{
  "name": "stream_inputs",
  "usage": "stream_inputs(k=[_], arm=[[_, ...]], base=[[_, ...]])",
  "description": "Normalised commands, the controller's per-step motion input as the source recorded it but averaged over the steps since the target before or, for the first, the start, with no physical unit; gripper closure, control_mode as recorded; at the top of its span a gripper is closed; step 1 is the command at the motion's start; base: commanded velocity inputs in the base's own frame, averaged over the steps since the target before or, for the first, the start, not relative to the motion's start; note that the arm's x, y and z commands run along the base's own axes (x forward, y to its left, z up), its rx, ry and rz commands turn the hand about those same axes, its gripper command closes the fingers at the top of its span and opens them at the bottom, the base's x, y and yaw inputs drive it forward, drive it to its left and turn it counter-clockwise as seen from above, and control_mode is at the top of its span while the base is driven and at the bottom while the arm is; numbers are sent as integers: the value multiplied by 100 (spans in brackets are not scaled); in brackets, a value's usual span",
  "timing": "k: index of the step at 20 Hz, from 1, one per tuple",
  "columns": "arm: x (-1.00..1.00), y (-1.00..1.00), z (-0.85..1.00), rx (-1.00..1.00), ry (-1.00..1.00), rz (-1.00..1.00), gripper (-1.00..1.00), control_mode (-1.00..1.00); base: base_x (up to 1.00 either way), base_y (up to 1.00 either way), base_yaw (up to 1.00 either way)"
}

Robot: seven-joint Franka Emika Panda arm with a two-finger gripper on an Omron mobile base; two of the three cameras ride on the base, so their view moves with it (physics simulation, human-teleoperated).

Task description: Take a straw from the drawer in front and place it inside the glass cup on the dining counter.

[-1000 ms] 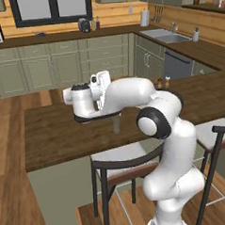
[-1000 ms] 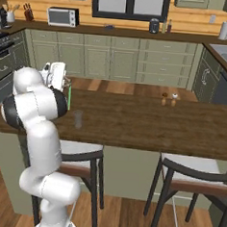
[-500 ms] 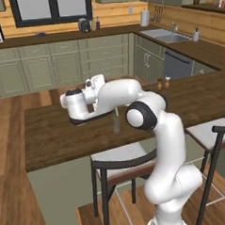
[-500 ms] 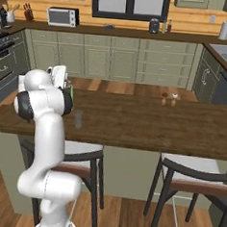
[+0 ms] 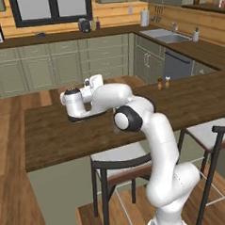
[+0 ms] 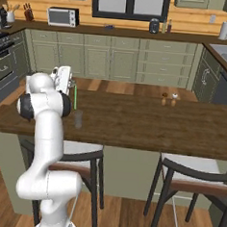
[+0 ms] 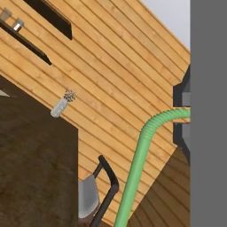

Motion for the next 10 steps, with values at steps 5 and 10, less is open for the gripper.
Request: stream_inputs(k=[5, 10], arm=[[18, 0, -27, 0, 2, -6, 100, -100], [3, -3, -21, 0, 0, -6, 100, -100]], base=[[0, 0, 0], [0, 0, 0]])
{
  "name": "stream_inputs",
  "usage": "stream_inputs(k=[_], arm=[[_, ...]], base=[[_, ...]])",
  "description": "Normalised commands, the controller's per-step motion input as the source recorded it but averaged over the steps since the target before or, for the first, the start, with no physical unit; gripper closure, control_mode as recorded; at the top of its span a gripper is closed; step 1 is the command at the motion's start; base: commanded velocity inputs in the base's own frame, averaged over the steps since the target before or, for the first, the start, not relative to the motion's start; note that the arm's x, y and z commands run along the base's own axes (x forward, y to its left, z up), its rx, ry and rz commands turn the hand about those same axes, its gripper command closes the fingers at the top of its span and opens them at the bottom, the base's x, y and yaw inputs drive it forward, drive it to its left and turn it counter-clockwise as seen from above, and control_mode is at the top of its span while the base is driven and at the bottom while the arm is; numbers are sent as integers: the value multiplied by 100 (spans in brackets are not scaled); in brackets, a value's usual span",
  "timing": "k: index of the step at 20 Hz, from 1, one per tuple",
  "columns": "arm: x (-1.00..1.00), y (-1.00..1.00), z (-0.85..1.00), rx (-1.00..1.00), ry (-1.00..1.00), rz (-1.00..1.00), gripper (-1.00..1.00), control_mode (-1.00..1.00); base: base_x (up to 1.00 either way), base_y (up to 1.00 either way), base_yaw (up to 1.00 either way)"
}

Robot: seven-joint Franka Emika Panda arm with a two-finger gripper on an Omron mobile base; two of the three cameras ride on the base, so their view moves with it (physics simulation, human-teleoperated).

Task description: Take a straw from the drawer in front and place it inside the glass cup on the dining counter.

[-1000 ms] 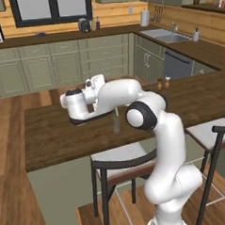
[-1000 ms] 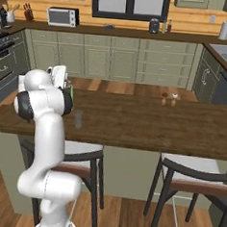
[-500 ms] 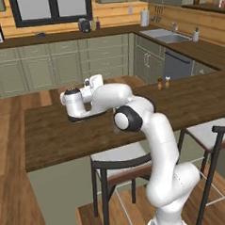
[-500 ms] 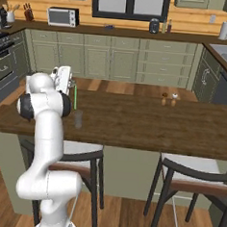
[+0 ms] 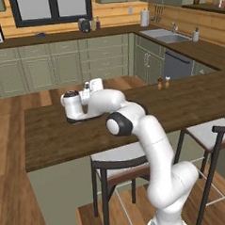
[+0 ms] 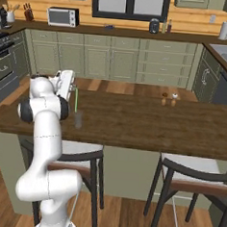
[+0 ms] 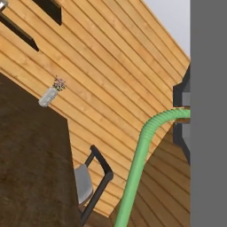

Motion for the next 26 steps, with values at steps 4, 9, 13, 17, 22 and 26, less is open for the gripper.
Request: stream_inputs(k=[4, 9, 13, 17, 22, 26], arm=[[13, -8, -18, 0, 0, -6, 100, -100], [13, -11, -3, 0, 0, -6, 100, -100], [3, -7, -7, 0, 0, -4, 100, -100], [-1, 0, -18, 0, 1, -2, 100, -100], [-5, 0, -16, 0, 0, -1, 100, -100], [-1, 0, -13, 0, 0, -1, 100, -100]], base=[[0, 0, 0], [0, 0, 0], [0, 0, 0], [0, 0, 0], [0, 0, 0], [0, 0, 0]])
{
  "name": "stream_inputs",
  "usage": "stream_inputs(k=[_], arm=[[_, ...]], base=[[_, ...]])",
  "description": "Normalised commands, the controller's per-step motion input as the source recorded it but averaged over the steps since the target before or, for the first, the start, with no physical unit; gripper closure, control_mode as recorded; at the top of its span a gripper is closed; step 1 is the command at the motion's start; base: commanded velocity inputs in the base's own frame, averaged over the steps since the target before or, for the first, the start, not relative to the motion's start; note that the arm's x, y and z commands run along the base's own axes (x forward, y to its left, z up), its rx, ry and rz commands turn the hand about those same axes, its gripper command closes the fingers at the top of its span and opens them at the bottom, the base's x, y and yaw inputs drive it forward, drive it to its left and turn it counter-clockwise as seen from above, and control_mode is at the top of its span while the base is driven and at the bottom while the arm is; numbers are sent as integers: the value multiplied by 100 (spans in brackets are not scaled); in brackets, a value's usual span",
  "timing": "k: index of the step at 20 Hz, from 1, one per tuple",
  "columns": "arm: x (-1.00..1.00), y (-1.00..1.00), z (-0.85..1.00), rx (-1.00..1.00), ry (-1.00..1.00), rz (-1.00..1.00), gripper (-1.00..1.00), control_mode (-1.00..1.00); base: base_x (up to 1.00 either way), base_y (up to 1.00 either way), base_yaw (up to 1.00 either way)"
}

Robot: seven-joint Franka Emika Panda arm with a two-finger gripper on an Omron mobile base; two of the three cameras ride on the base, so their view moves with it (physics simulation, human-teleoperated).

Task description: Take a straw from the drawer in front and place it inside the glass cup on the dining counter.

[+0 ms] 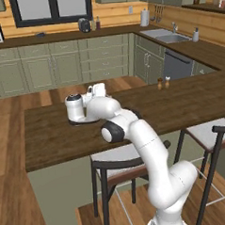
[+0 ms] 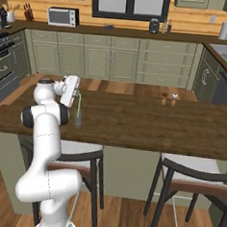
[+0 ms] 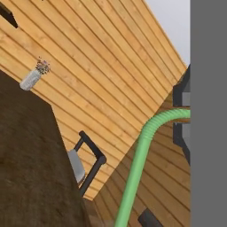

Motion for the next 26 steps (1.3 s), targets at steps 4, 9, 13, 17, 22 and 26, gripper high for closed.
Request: stream_inputs(k=[4, 9, 13, 17, 22, 26], arm=[[-19, 0, -19, 0, 0, -1, 100, -100], [-38, 0, -21, 0, 0, -2, 100, -100], [-9, -1, -12, 0, 0, -2, 100, -100], [0, -3, -1, 0, 0, -2, -100, -100], [0, -10, 0, 0, 0, -2, -100, -100], [0, -7, 0, 0, 0, 0, -100, -100]], base=[[0, 0, 0], [0, 0, 0], [0, 0, 0], [0, 0, 0], [0, 0, 0], [0, 0, 0]])
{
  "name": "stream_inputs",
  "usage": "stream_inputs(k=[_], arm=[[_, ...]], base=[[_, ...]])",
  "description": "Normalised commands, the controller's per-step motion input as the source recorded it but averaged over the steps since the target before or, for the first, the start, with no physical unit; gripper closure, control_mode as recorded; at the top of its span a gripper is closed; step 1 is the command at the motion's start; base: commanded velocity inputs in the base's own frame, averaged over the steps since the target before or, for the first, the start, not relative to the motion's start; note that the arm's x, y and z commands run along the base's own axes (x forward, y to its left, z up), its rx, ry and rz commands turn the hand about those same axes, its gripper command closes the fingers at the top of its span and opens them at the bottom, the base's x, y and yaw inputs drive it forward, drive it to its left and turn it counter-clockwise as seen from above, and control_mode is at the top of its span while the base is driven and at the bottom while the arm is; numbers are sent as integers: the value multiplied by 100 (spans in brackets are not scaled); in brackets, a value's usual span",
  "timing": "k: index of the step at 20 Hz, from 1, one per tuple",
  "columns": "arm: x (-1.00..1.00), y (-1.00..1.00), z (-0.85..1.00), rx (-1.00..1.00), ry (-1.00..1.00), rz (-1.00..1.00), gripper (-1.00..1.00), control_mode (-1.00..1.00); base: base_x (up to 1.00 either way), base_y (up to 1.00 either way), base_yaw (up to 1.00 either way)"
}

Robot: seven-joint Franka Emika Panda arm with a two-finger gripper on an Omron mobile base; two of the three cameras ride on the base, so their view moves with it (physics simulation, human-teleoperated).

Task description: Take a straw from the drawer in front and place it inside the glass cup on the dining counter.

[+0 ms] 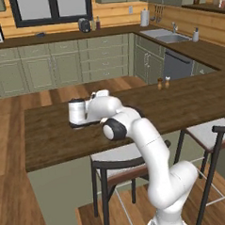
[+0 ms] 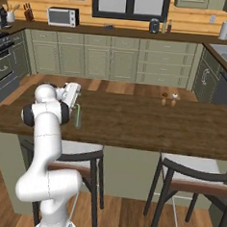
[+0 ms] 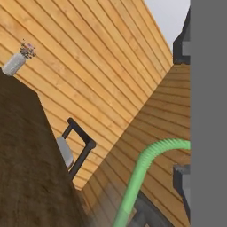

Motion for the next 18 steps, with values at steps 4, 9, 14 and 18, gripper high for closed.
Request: stream_inputs(k=[4, 9, 14, 18], arm=[[0, -1, 0, 3, 0, 0, -100, -100], [0, 0, 4, 11, 1, 0, -100, -100], [0, 0, 14, 18, 4, 0, -100, -100], [-1, 0, 1, 17, 5, 0, -100, -100]], base=[[0, 0, 0], [0, 0, 0], [0, 0, 0], [0, 0, 0]])
